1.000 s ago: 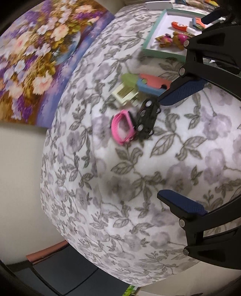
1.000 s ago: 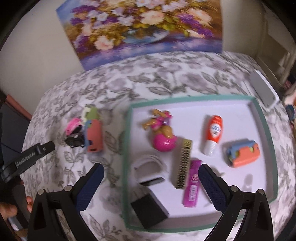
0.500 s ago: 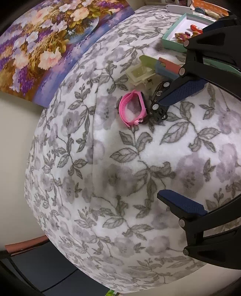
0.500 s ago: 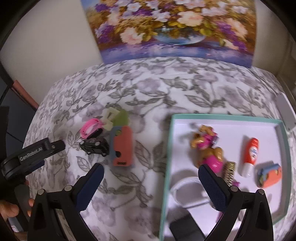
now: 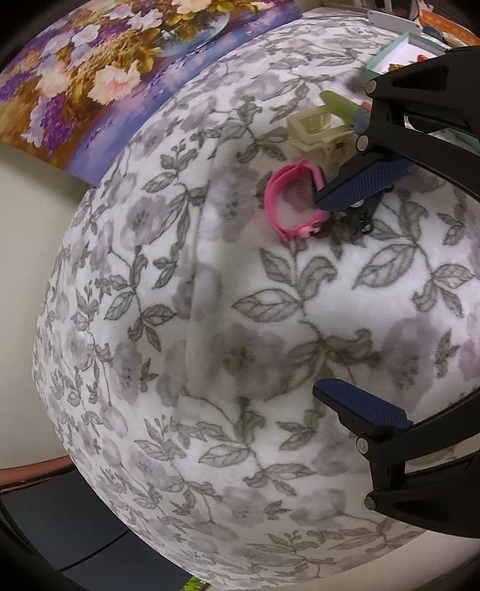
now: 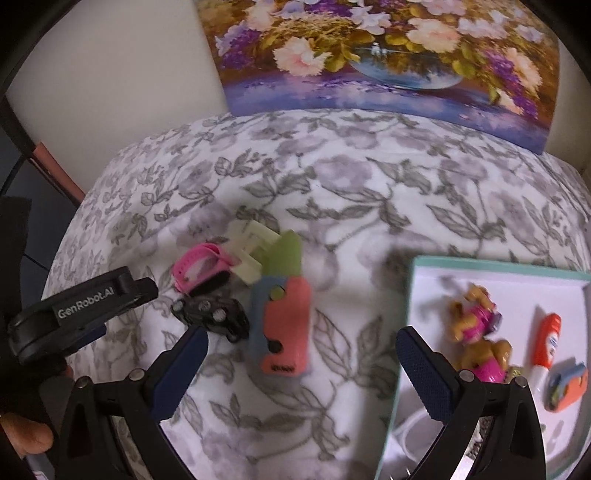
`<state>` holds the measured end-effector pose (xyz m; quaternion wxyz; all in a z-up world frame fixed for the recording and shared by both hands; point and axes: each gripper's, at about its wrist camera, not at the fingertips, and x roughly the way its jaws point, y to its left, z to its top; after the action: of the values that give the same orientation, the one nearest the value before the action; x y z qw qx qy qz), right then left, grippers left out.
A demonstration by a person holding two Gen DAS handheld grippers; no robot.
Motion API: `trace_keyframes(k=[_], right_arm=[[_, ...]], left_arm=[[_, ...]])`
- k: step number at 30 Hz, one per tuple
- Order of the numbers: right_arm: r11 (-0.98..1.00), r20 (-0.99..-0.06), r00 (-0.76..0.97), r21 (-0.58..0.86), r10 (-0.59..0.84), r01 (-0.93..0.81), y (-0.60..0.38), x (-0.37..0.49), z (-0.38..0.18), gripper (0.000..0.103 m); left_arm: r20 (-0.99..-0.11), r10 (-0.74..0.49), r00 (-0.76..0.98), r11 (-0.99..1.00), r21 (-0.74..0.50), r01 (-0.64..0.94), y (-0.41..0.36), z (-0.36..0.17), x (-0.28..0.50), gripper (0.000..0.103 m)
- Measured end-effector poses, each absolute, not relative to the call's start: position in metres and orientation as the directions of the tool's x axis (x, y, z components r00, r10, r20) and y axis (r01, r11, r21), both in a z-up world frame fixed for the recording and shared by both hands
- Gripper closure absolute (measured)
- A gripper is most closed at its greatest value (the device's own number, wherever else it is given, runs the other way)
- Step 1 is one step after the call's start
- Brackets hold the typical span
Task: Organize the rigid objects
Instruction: 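Withdraw both tools from the tray toward the toy car and folding toy, then grasp the coral-blue folding toy with the right gripper while the left grasps the black toy car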
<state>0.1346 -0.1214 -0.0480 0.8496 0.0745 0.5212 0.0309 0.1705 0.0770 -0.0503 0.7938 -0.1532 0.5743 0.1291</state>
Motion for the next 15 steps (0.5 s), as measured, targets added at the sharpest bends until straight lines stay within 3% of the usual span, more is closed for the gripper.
trace_keyframes(k=[7, 15], right_arm=[[0.983, -0.881, 0.451, 0.179, 0.141, 0.042, -0.119, 0.151, -0.059, 0.005], [0.984, -0.892, 0.431, 0.173, 0.135, 0.051, -0.117, 0.155, -0.074, 0.022]], left_arm=[[-0.952, 0.041, 0.303, 0.915, -0.087, -0.395, 0.083, -0.056, 0.175, 0.011], [-0.957, 0.021, 0.290, 0.914, -0.099, -0.394, 0.084, -0.061, 0.174, 0.011]])
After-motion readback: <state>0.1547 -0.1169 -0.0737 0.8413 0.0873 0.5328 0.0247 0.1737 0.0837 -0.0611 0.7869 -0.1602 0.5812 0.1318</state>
